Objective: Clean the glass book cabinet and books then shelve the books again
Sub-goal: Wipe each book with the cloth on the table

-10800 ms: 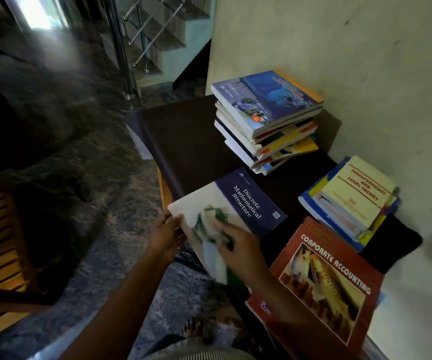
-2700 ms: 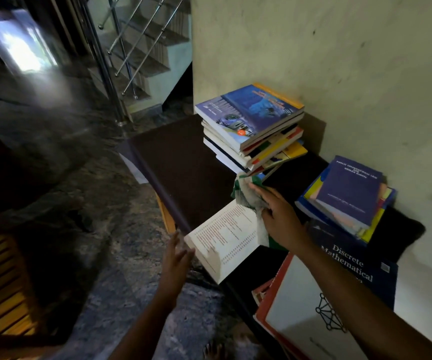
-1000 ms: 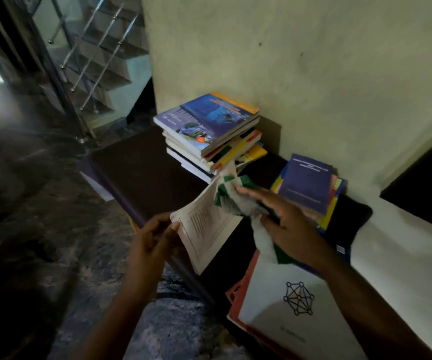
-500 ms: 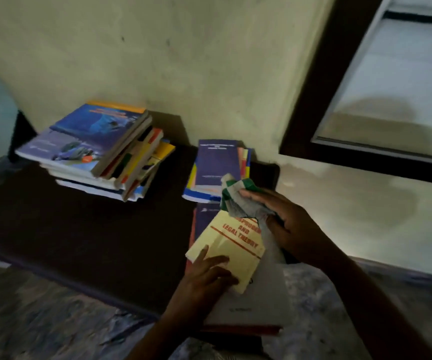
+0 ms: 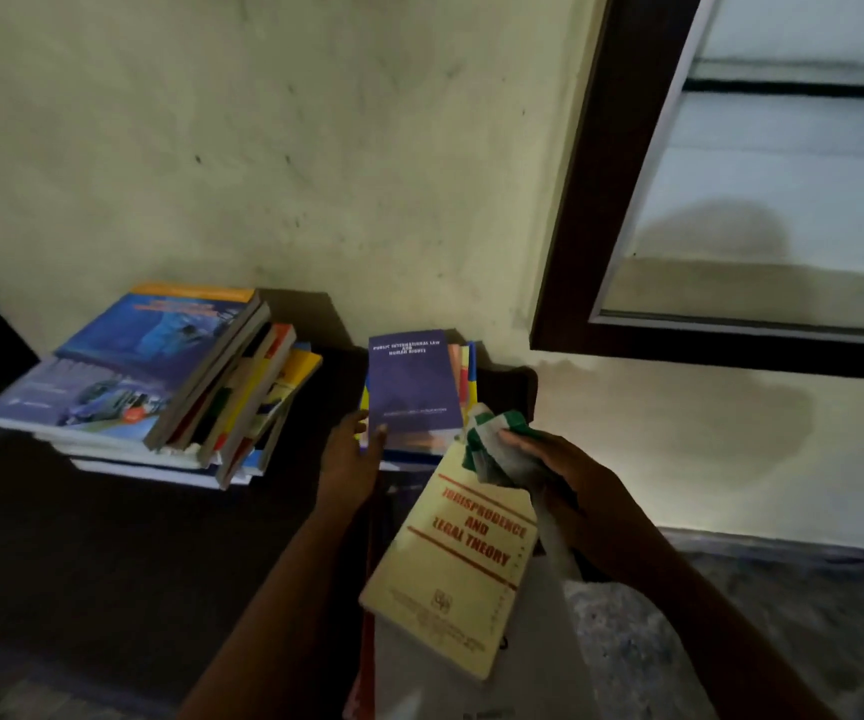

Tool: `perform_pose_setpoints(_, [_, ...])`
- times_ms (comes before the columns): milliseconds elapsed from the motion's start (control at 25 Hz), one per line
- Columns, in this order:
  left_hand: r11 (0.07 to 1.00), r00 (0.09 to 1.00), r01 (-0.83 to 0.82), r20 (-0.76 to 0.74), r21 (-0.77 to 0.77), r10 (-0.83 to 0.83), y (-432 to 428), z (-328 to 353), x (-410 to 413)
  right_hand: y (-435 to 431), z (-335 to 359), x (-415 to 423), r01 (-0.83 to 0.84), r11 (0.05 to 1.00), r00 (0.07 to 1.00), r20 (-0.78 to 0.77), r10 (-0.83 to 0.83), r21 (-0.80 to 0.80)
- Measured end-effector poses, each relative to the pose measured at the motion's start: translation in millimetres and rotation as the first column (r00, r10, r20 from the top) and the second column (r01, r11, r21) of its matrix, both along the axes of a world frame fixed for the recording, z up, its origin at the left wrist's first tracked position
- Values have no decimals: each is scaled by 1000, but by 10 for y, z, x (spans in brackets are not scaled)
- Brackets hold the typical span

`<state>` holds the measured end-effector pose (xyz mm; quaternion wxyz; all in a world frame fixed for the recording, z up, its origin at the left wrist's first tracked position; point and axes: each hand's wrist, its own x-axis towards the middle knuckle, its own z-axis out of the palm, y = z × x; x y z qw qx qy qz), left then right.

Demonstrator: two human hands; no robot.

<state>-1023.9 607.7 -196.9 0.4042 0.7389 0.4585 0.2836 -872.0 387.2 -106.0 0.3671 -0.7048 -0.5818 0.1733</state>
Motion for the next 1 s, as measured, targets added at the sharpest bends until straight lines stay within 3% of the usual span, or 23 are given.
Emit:
perform_pose_setpoints(120, [969, 972, -119, -225, -217, 69, 401, -103, 365, 70, -45, 160, 30, 999, 999, 37, -31, 26])
perform_pose_setpoints(200, [948, 953, -175, -289, -265, 96, 459, -145, 451, 81, -83, 253, 38, 997, 999, 28, -40, 66])
perform_pose_setpoints(360, [884, 958, -281, -161, -374, 237, 500, -246, 446, 87, -168, 408, 25, 996, 1000, 14, -26, 85])
perform_pose_setpoints(480, [785, 934, -286, 23, -550, 356, 543, -259, 351, 185, -190, 410, -6, 998, 999, -31, 8, 65])
perform_pose_setpoints(760, [633, 862, -237, 140, -737, 486, 462, -177, 246, 579, -138, 179, -188, 982, 969, -157, 190, 28])
perform_pose_setpoints(1000, [510, 814, -132, 201, -850, 545, 494, -167, 119, 698, -142, 174, -224, 975, 956, -195, 220, 1])
